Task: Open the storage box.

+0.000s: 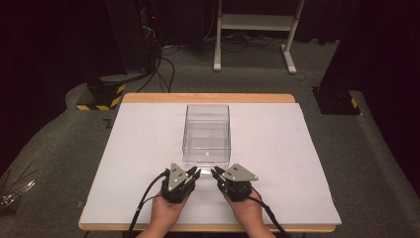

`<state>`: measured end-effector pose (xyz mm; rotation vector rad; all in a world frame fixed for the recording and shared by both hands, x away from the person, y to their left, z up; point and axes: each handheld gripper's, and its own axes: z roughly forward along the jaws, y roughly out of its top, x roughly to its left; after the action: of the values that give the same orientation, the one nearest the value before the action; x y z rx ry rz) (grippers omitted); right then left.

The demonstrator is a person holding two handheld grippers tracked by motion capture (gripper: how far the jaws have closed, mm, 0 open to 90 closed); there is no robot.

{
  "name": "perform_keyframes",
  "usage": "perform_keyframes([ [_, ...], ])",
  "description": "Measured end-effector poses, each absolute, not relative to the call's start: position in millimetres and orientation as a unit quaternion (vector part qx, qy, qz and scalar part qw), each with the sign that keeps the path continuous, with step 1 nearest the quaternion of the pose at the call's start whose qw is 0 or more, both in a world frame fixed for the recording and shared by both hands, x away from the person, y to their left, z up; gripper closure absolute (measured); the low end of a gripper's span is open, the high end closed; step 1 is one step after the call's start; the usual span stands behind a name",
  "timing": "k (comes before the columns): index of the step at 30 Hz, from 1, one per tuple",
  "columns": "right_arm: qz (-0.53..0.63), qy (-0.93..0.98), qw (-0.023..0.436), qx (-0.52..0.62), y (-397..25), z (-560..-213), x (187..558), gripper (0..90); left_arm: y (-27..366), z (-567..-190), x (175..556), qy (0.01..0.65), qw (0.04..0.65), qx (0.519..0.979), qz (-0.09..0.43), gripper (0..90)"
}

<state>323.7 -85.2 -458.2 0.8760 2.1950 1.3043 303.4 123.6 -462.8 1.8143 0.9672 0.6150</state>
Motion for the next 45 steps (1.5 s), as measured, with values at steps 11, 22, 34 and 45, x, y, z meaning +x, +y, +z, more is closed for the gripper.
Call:
perform_keyframes([
  [11,0.472,0.795,0.218,0.313,-88.9,-459.5,309.3,79.7,122.5,-464.5,289.3,0.391,0.484,0.743,0.245,79.5],
  [22,0.472,0.802,0.211,0.301,-91.2,-459.5,292.0,79.6,124.0,-463.2,271.1,0.382,0.478,0.753,0.241,79.7],
  [34,0.470,0.806,0.203,0.297,-96.2,-463.2,276.4,79.4,123.4,-466.4,255.1,0.375,0.477,0.761,0.229,80.9],
  [45,0.471,0.811,0.195,0.288,-95.7,-463.4,265.0,79.3,126.3,-467.3,243.4,0.374,0.480,0.761,0.225,80.9],
])
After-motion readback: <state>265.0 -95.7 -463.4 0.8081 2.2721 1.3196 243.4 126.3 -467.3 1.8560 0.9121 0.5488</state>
